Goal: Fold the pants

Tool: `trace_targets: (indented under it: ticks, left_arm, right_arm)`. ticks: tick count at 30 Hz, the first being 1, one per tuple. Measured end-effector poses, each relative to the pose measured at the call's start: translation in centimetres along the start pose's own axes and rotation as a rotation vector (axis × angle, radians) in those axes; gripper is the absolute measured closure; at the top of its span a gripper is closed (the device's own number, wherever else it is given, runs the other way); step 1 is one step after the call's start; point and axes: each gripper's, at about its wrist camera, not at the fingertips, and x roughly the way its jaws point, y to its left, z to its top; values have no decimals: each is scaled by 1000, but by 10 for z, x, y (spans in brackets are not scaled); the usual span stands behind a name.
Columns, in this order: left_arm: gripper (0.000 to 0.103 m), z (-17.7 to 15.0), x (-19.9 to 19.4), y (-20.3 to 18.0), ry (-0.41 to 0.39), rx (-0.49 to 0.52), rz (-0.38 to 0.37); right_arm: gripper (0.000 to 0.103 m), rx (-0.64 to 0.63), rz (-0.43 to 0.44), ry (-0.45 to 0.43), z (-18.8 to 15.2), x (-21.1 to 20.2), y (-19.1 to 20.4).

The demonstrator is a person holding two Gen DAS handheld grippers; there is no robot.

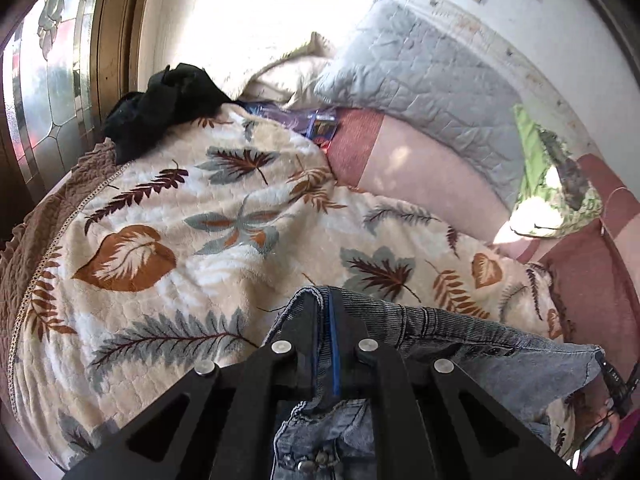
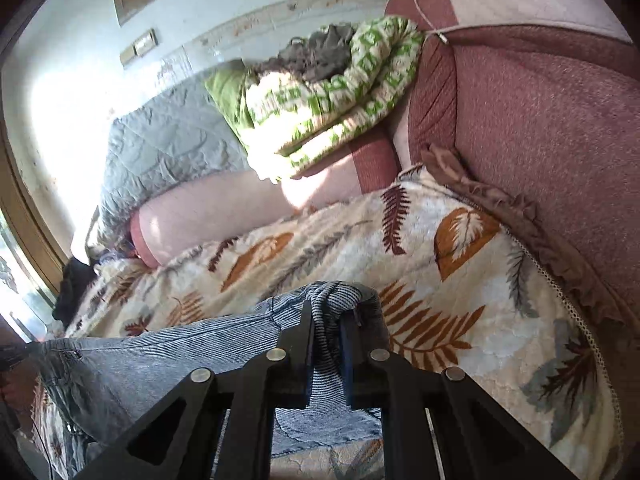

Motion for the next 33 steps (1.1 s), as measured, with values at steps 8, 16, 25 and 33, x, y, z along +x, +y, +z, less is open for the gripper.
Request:
trace_targets:
  ticks: [8, 16, 25, 33]
  left_arm:
    - [98, -155, -81, 36, 43, 33, 13]
    - [98, -294, -59, 99, 343, 3, 209]
    - [98, -244, -107, 79, 137, 99, 259]
    - [98, -227, -68, 23, 144, 211, 206]
  right_arm:
    - [92, -144, 13, 107, -91, -65, -28]
    - [65, -183, 7, 425, -210, -89, -83]
    - [39, -88, 92, 273, -171, -115, -86]
    - [39, 56, 196, 144, -112, -89, -62]
